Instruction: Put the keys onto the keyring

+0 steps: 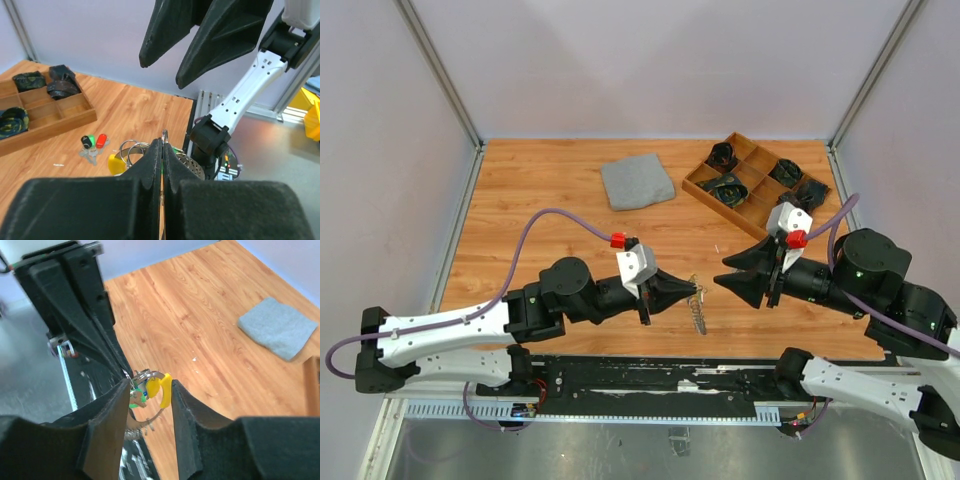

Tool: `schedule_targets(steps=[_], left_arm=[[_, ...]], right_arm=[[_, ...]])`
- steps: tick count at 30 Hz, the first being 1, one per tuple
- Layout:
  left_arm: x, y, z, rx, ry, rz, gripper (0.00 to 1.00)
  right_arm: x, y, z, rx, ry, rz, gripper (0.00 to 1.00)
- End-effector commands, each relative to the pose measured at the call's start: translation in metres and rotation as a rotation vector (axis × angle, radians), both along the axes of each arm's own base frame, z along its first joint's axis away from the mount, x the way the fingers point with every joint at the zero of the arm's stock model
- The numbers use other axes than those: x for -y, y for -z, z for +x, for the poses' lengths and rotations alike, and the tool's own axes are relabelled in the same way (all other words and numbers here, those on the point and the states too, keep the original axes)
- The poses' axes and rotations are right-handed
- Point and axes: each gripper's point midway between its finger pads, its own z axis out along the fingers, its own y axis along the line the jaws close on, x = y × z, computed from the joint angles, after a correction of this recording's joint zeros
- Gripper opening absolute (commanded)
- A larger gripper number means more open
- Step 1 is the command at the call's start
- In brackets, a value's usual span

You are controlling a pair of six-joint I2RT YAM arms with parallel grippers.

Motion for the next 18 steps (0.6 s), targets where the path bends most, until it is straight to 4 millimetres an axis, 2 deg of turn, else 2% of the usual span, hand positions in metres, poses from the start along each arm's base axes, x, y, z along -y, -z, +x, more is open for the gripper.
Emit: schedule_targets(steps=[1, 5, 12, 16, 18], left_arm=[[-0.024, -0.041, 0.012, 0.015, -0.095, -0.194, 0.0], [-0.038, -0.047, 0.015, 0.01, -0.131, -0.251, 0.0], [-0.05, -0.053, 0.015, 0.011, -0.148, -0.3, 0.01], [-0.051, -0.055, 0.013, 0.01, -0.142, -0.308, 0.01], [-0.051, -0.055, 0.013, 0.009, -0.141, -0.31, 0.01]], right_arm=[[-0.004, -0.022, 0.012, -0.19, 0.161, 0.287, 0.41], [-0.016, -0.021, 0.008, -0.323, 0.143, 0.442, 0.43], [-0.029, -0.014, 0.012, -0.459, 0.153, 0.56, 0.44], [-0.038, -0.015, 0.008, -0.489, 0.107, 0.582, 0.41], [-0.04, -0.013, 0.007, -0.495, 0.098, 0.578, 0.37]])
